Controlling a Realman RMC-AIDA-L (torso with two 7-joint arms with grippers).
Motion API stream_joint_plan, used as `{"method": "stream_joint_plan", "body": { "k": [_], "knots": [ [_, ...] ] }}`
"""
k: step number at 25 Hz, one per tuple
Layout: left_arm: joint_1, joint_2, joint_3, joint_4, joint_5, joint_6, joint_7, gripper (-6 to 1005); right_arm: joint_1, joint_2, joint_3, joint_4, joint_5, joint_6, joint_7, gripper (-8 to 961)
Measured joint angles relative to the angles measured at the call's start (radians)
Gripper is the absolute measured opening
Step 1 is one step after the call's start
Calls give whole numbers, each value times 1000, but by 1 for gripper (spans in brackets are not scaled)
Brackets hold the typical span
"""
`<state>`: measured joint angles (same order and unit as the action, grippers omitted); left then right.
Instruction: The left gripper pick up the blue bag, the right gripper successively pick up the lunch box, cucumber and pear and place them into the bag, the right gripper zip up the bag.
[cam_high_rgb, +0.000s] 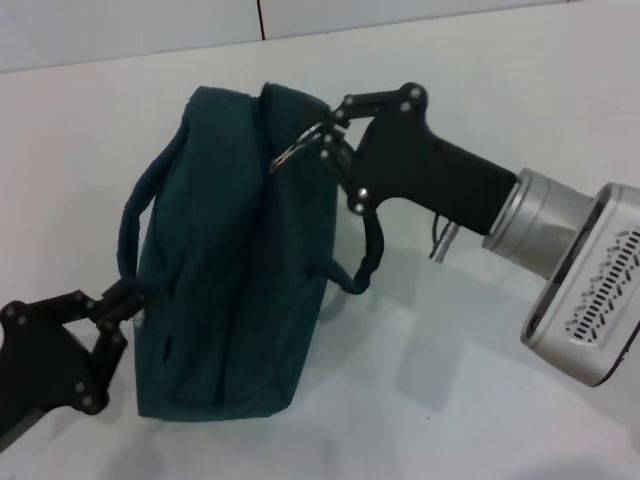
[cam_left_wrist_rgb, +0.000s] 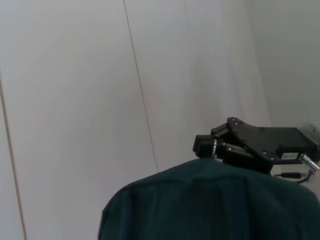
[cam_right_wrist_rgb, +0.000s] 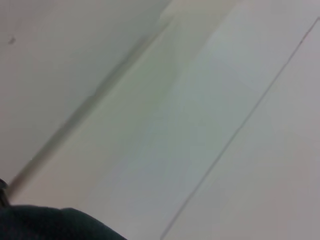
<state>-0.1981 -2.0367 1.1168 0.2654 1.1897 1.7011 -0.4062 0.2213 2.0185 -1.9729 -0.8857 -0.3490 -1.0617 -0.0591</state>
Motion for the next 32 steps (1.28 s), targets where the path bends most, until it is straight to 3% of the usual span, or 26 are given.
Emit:
{"method": "stream_joint_plan", "body": {
  "k": [6,12,17,20,24,26,32],
  "knots": [
    [-13,10,2,17,5,-1,-71,70,-17,-2,-10,-9,23,-2,-31,15],
    [-13,1,-18,29,-26,82,-164,12,-16,-1,-47,-9,23,0,-52,15],
    [-1,-19,-33,30,-38,146,-193,32,-11,0,-60,-17,23,2,-54,15],
    [1,-31,-42,38,-49,156,-308,130,-10,0,-60,-20,23,2,-54,15],
    [-5,-30,-33,82,-13,154,-462,298,-5,0,-61,-28,23,4,-54,15],
    [4,-41,-33,107,2,151,-474,437,-4,0,-61,-29,22,5,-54,15],
    [5,-55,-16,100,12,122,-464,681,5,1,-69,-30,22,14,-54,15]
  ]
}}
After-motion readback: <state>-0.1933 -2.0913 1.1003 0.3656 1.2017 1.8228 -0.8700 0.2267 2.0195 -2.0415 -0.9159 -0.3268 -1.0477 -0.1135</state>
